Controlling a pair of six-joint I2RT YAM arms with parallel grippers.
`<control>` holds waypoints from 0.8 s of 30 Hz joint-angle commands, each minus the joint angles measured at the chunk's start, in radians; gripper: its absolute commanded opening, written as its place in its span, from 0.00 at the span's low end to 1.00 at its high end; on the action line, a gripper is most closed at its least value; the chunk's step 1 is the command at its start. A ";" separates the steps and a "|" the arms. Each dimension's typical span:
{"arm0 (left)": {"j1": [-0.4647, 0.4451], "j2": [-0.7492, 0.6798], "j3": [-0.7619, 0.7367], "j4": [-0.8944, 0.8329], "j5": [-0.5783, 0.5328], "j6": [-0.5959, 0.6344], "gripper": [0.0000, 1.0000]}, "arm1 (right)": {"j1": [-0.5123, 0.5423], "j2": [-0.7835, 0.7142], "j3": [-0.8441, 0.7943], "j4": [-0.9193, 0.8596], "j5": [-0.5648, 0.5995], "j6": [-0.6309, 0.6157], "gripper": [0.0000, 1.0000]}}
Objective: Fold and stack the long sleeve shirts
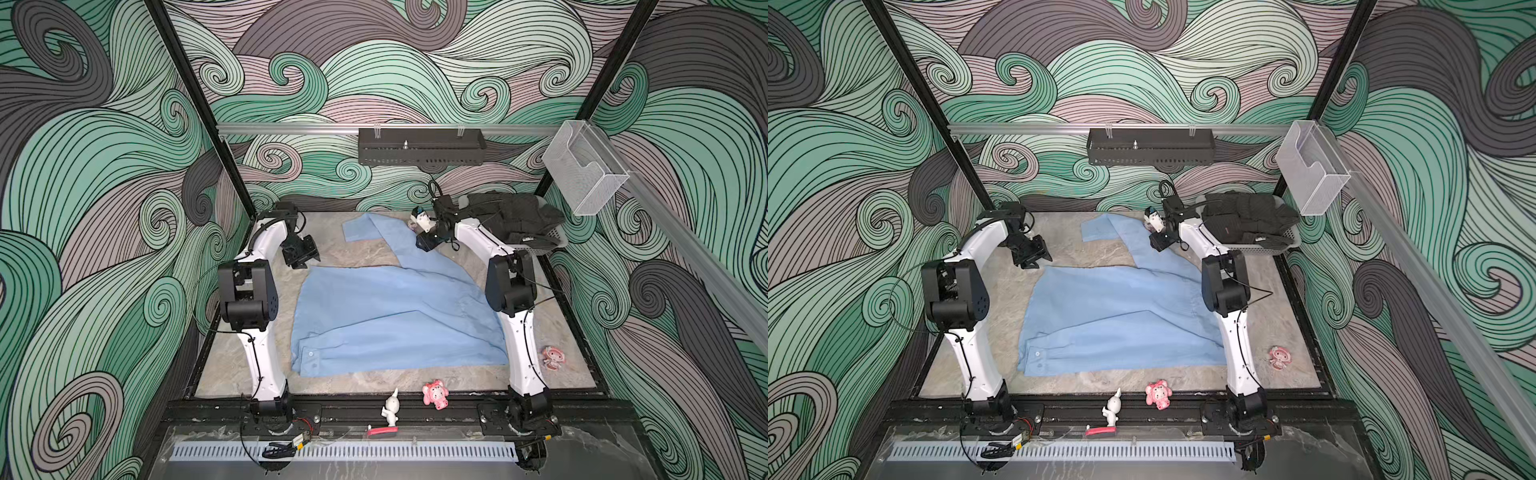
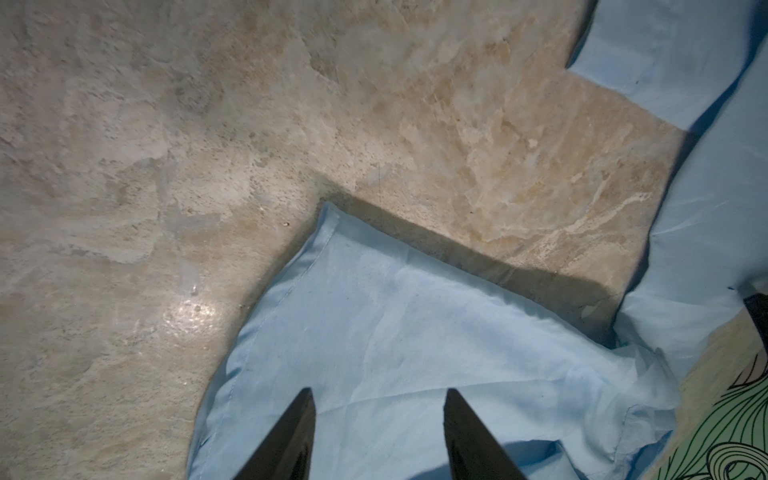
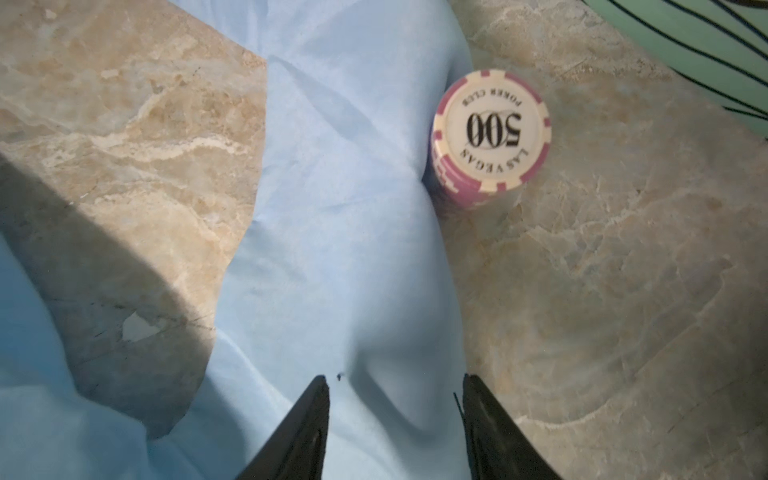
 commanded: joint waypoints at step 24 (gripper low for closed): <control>0.003 0.103 0.081 -0.063 0.116 0.136 0.57 | -0.040 -0.280 -0.085 -0.102 -0.024 0.089 0.00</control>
